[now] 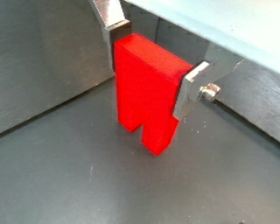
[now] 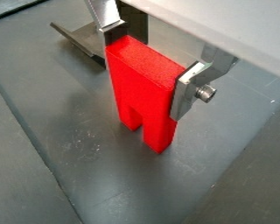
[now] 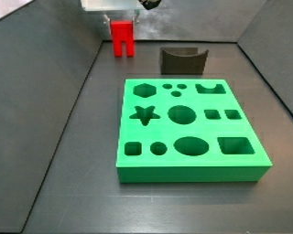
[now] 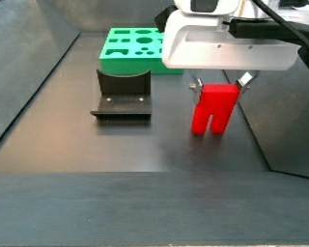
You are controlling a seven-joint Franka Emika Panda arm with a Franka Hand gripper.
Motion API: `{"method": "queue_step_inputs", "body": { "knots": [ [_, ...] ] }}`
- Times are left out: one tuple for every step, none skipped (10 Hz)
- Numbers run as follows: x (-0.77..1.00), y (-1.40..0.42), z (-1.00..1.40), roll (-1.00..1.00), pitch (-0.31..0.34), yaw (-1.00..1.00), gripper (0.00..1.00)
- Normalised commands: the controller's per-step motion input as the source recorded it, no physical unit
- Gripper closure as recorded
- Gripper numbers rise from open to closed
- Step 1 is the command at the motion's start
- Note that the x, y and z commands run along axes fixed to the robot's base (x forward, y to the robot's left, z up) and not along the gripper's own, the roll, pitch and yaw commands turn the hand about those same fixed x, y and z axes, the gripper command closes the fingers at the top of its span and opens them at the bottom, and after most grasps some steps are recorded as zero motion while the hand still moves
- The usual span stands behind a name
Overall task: Pick up the double-square object. Move up. Move to above the board. Insert the double-square object.
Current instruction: Pick up the double-square object.
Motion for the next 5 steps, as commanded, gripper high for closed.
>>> {"method": "queue_step_inputs", "body": {
  "knots": [
    [0.00, 0.00, 0.00, 0.00, 0.000, 0.00, 1.00],
    [0.00, 0.00, 0.00, 0.00, 0.000, 0.00, 1.00],
    [0.00, 0.00, 0.00, 0.00, 0.000, 0.00, 1.00],
    [0.00, 0.00, 0.00, 0.00, 0.000, 0.00, 1.00],
    [0.00, 0.00, 0.00, 0.00, 0.000, 0.00, 1.00]
  ]
}}
